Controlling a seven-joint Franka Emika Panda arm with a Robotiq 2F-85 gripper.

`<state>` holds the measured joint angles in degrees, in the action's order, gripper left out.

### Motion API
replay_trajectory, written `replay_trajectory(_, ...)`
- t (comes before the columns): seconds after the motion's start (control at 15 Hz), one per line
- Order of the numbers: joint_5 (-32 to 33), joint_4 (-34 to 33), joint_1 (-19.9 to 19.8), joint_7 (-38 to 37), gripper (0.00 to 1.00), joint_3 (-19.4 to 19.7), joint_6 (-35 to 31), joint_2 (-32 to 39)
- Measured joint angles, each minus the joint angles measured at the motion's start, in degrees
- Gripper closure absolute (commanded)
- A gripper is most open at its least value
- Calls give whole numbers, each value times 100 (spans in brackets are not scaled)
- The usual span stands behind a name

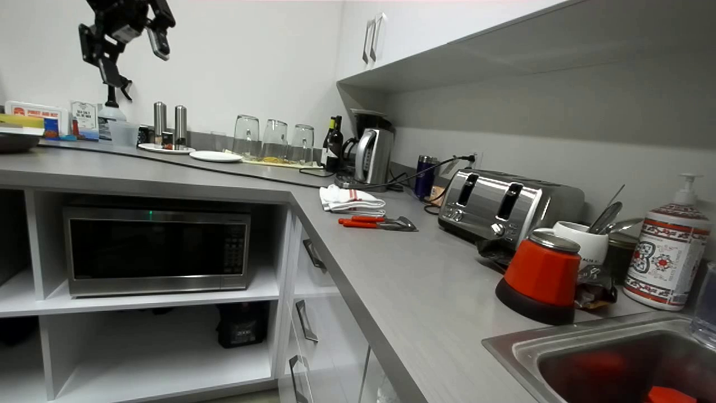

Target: Open the topmost drawer on the left side of the cabinet, remove the red cup from the drawer and place it on the countertop, close the open drawer

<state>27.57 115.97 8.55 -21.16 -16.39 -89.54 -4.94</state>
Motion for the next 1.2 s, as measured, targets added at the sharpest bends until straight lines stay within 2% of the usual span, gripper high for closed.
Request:
replay_trajectory(0.2, 718, 363, 32, -230, 0, 12, -757, 161)
replay_trajectory(0.47, 1506, 722, 31, -1175, 0, 137, -1605, 483)
replay_trajectory(1.0, 2488, 712, -6, -2973, 0, 707, -1742, 1147)
replay_trajectory(1.2, 2585, 702, -12, -3248, 0, 845, -1520, 1461)
